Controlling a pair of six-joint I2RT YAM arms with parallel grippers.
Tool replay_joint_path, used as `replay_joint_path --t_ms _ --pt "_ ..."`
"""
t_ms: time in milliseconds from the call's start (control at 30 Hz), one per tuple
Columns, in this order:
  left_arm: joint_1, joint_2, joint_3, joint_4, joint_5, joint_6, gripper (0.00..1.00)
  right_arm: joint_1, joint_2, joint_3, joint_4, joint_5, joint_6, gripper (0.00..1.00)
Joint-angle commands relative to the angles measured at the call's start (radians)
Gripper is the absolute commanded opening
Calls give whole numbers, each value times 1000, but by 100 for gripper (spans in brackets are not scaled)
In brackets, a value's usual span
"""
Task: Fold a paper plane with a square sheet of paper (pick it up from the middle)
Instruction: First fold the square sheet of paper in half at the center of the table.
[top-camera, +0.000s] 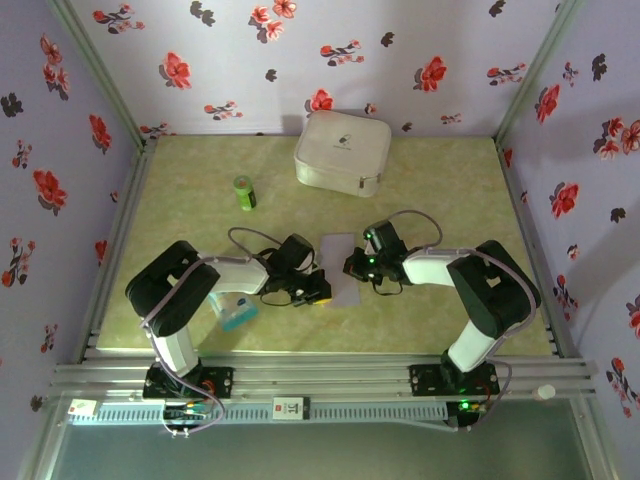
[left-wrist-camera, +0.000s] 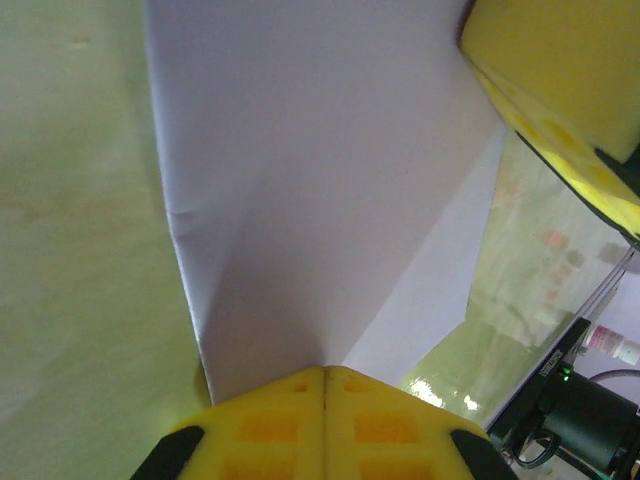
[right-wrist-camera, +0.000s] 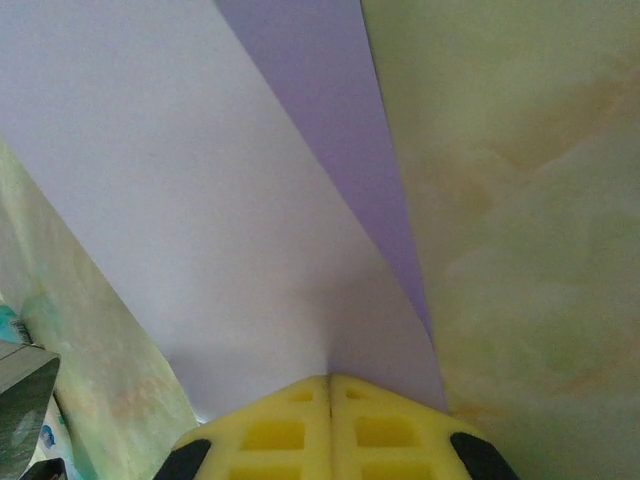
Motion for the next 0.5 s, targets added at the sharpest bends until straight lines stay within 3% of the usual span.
replay_joint_path --t_ms 0,467 --pt "-15 -6 -30 -139 -11 56 6 15 59 -59 -145 82 15 0" --pt "-34 -77 -96 -178 -11 86 9 14 61 -64 -139 83 12 0"
